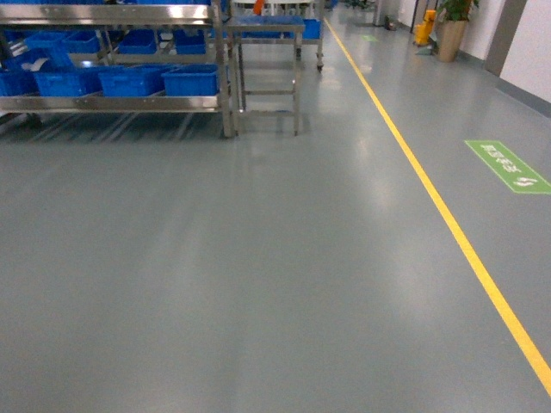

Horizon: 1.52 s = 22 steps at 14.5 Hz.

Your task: Sort blue parts and orange caps into right shelf containers

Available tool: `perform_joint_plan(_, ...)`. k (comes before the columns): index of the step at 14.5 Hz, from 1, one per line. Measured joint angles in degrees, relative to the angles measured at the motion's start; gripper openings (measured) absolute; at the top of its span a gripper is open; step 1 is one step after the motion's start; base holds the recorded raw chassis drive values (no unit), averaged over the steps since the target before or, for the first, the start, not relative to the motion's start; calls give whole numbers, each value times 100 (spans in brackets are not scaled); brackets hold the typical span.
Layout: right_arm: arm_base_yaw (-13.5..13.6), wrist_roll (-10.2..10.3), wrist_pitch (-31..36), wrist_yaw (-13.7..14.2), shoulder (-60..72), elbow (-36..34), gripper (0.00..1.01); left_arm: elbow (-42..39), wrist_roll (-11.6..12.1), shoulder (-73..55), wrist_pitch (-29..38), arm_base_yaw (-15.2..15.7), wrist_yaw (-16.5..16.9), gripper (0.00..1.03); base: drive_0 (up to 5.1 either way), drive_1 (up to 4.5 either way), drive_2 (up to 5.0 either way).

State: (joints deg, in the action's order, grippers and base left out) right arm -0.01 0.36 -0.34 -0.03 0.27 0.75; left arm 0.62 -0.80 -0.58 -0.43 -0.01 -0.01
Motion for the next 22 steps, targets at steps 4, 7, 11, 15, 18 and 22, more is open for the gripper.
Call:
perform_joint_plan(4, 0, 0, 4, 13, 0, 0, 44, 0, 2, 0, 0, -9, 0, 43, -75, 140, -289)
perform_joint_plan(7, 0, 0, -4, 15, 0, 0, 44, 0, 0, 0, 0, -9, 0, 43, 1, 430, -428)
perform_joint_plan(11, 0, 0, 4, 13, 0, 0, 44, 0, 2, 0, 24, -4, 2, 43, -1, 429, -431)
perform_joint_plan(15, 0, 0, 22, 11, 0, 0, 44, 0, 0, 0, 7, -4, -2, 43, -5, 425, -435)
perform_joint_plan(18, 0, 0, -4, 13, 0, 0, 44, 0, 0, 0, -9, -4, 0, 43, -9, 421, -439)
perform_joint_plan(22, 0, 0, -4, 11, 0, 0, 44, 0, 0, 0, 2, -4, 0, 43, -9, 421, -439)
